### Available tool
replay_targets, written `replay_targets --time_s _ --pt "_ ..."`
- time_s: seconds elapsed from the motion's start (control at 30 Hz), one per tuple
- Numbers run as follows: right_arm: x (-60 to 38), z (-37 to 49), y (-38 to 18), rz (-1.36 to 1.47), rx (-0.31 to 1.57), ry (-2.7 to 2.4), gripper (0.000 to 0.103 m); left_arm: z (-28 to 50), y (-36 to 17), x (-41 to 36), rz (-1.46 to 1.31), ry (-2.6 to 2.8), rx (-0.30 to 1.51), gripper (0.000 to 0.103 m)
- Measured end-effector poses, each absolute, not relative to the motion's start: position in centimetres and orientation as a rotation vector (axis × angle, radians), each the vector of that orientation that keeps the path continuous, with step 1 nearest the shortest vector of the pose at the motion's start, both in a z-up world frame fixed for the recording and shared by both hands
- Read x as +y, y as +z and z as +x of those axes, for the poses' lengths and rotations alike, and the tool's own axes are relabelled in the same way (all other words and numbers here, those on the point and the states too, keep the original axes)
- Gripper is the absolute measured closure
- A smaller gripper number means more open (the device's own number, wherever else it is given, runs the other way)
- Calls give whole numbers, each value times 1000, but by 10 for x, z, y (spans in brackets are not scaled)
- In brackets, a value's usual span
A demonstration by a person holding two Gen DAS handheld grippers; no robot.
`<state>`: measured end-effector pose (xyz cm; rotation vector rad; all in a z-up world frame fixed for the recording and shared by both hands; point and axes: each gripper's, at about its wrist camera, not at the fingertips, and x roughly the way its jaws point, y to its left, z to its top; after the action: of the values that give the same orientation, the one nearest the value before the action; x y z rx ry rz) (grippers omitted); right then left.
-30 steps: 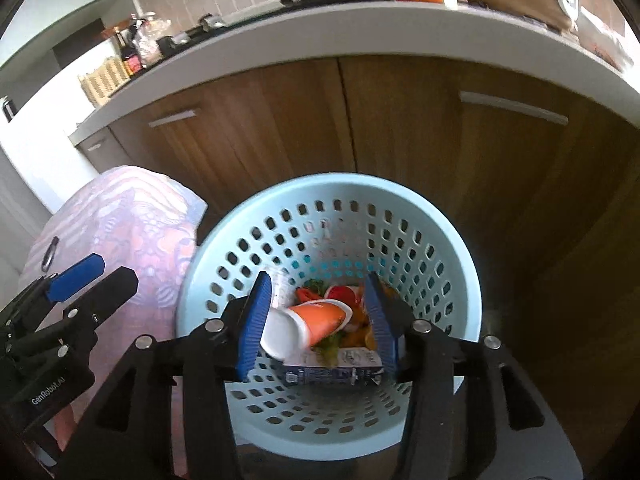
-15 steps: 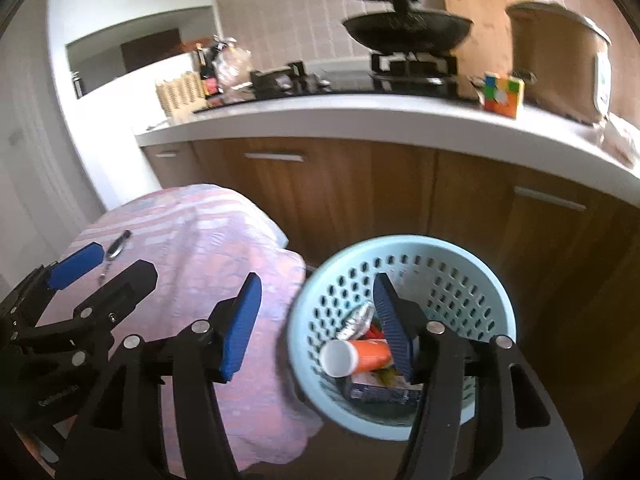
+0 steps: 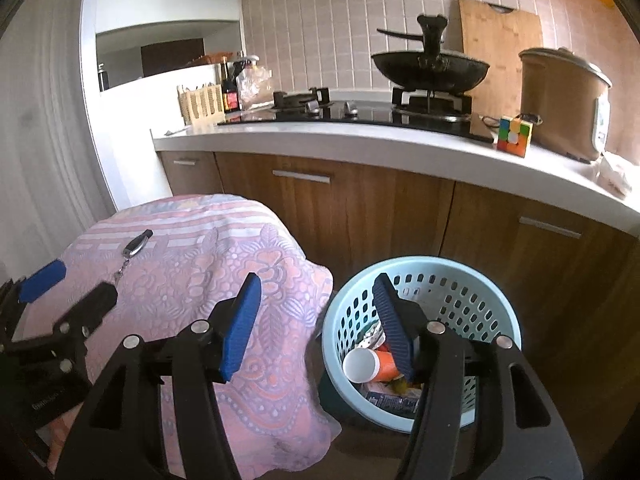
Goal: Collect trash
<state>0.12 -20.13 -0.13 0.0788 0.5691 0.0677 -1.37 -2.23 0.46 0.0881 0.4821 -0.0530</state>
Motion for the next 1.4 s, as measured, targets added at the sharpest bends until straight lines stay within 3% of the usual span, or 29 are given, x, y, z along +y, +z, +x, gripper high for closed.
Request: replay_targets --time_s 0.2,1.4 --pt "-198 -15 6 67 492 45 40 -23 -2 -18 64 -40 477 15" --pt "-207 -18 8 120 505 48 39 -23 -2 -8 -1 -68 483 13"
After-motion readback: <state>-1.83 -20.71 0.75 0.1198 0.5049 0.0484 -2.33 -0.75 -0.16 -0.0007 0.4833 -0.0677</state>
